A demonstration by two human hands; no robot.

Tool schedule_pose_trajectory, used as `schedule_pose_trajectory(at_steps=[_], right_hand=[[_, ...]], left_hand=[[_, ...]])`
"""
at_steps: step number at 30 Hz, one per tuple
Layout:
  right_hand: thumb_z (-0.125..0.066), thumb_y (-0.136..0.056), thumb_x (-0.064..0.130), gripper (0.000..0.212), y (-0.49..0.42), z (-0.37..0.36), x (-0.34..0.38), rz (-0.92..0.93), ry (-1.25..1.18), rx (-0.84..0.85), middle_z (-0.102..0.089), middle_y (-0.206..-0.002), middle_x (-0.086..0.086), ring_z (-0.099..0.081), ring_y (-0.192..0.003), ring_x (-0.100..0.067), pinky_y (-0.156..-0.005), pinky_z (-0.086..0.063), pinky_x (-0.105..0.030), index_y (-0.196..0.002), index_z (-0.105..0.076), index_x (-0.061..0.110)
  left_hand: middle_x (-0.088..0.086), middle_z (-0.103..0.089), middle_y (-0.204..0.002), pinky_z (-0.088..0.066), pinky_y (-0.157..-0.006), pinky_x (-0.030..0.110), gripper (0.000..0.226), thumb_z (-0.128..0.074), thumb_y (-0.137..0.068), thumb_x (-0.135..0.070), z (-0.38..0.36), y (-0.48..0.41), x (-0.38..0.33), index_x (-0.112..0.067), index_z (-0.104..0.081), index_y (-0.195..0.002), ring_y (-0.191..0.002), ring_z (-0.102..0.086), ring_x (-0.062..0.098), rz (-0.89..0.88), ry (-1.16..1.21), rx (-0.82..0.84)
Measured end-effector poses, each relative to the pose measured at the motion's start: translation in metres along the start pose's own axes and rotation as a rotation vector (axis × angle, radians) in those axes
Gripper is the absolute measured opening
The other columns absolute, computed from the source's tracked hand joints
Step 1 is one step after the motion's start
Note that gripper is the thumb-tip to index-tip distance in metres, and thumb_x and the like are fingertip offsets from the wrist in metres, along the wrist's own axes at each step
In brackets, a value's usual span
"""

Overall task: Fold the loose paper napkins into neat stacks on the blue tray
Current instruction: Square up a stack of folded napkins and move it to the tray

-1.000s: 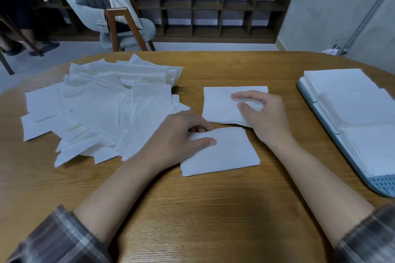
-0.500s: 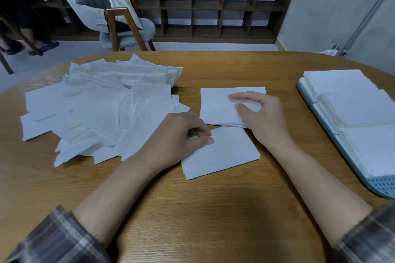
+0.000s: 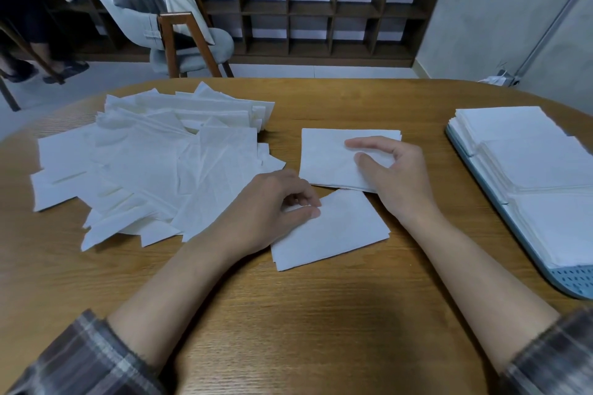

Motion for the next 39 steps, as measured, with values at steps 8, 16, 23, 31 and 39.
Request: schedule_pose_trajectory(at_steps=[8,16,23,31,39], right_hand=[[-0.065,-0.098,0.004,0.026,0.001,0.003,0.004,0.016,-0.034,-0.012,-0.076,-0.112,0.021,-0.062,-0.113,0.014,-0.097,-0.041,-0.003,-0.109,-0.083,0.021],[-0.067,-0.099,0.007,0.023,0.001,0.003,0.006,0.018,-0.048,-0.004,-0.078,-0.111,0.018,-0.064,-0.114,0.010,-0.096,-0.041,-0.002,-0.107,-0.083,0.021],[-0.061,-0.102,0.036,0.030,0.005,-0.007,0.020,0.029,-0.249,0.135,-0.080,-0.112,0.006,-0.068,-0.114,-0.002,-0.096,-0.046,-0.012,-0.106,-0.082,0.016],[-0.076,-0.096,0.029,0.035,0.015,-0.030,0.009,-0.080,-0.255,0.250,-0.078,-0.097,-0.021,-0.075,-0.082,-0.029,-0.073,-0.055,-0.044,-0.099,-0.075,-0.006],[-0.080,-0.094,0.021,0.037,0.013,-0.032,0.004,-0.139,-0.338,0.288,-0.074,-0.121,-0.005,-0.072,-0.109,-0.028,-0.093,-0.058,-0.049,-0.127,-0.069,0.032]], left_hand=[[-0.016,-0.073,-0.092,-0.056,-0.082,0.035,0.002,-0.080,-0.094,-0.024,0.004,0.004,-0.017,-0.024,-0.080,-0.096,-0.089,-0.070,0.008,-0.141,-0.055,-0.039],[-0.015,-0.069,-0.089,-0.049,-0.082,0.018,0.020,-0.086,-0.088,-0.018,0.009,0.002,-0.019,-0.023,-0.081,-0.106,-0.092,-0.065,0.007,-0.159,-0.070,-0.082],[-0.011,-0.076,-0.094,-0.047,-0.077,0.016,0.002,-0.079,-0.095,-0.019,0.025,0.001,-0.008,-0.021,-0.080,-0.096,-0.088,-0.071,0.008,0.019,0.303,-0.156],[-0.001,-0.078,-0.088,-0.056,-0.084,0.026,0.023,-0.083,-0.091,-0.022,0.046,0.004,0.007,-0.028,-0.078,-0.113,-0.095,-0.074,0.013,0.112,0.447,-0.365],[-0.003,-0.076,-0.098,-0.044,-0.060,0.015,0.011,-0.077,-0.095,-0.006,0.043,0.003,0.010,-0.016,-0.076,-0.099,-0.075,-0.064,0.004,0.103,0.431,-0.388]])
Point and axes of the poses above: each hand's wrist, its own y-axis away from the middle knuckle, its own z-axis out of the back of the hand, x = y × z, the point moved 10 cm from there along -y, towards the middle knuckle
